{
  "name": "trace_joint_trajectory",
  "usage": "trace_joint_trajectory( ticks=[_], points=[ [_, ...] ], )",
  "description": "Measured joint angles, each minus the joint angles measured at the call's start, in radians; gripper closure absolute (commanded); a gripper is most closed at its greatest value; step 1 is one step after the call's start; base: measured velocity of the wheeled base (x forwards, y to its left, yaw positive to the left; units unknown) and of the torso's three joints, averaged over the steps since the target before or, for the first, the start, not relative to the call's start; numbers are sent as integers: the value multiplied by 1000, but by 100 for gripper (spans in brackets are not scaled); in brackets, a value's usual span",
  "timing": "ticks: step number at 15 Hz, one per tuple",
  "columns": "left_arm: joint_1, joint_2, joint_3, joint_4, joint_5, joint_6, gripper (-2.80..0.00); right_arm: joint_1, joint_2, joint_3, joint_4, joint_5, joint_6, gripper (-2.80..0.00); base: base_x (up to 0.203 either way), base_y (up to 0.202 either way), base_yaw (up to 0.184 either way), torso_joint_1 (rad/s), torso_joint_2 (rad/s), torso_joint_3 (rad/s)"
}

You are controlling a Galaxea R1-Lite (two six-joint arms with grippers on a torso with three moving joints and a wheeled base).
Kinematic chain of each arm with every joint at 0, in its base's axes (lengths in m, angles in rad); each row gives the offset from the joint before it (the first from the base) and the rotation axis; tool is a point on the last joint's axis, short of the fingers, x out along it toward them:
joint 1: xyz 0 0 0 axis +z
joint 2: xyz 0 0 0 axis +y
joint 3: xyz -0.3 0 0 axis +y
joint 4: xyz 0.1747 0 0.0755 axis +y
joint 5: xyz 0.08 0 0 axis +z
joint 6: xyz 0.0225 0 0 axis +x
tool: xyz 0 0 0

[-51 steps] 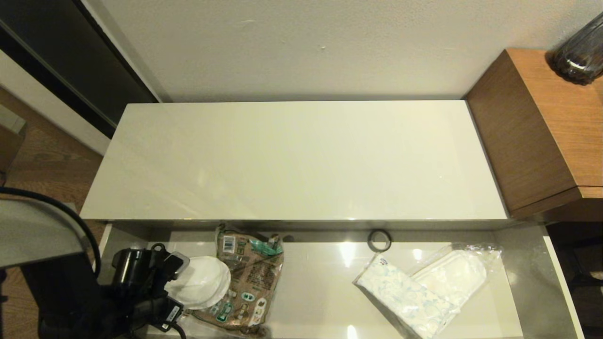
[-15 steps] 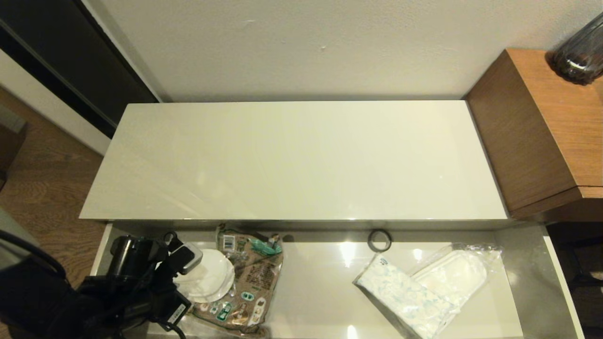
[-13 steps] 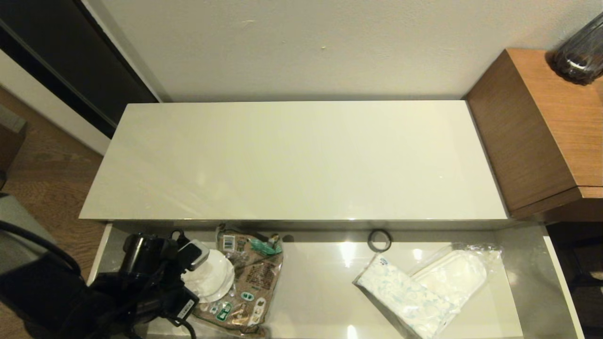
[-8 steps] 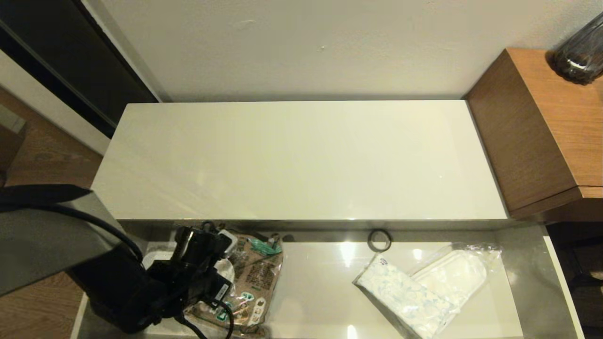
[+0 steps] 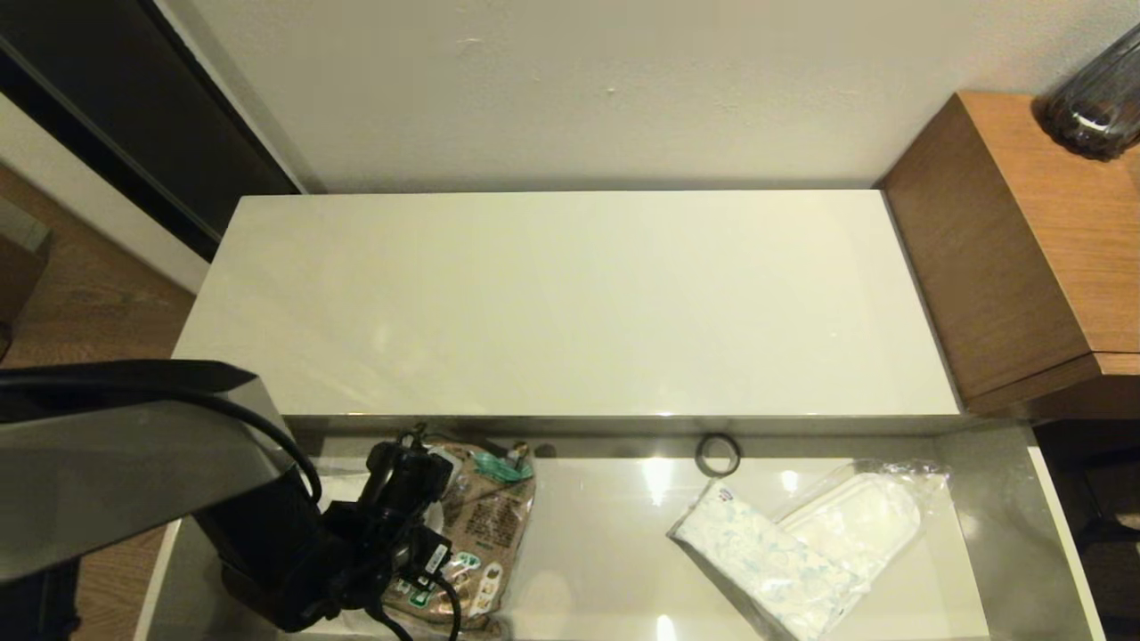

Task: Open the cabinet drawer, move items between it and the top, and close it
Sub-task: Take out the disposable slippers from the drawer

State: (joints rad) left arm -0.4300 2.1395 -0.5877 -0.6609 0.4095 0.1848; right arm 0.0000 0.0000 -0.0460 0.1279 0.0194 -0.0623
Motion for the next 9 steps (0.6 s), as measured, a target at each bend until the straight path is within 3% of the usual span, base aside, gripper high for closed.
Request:
trace_joint_trajectory(
  ticks=[5, 9],
  points=[
    [0, 61, -16, -40, 55, -16, -280, 0, 0, 0, 0, 0, 0, 0, 0, 0, 0, 0, 0, 0],
    [12, 129, -13, -173, 110, 0, -280, 0, 0, 0, 0, 0, 0, 0, 0, 0, 0, 0, 0, 0]
  ],
)
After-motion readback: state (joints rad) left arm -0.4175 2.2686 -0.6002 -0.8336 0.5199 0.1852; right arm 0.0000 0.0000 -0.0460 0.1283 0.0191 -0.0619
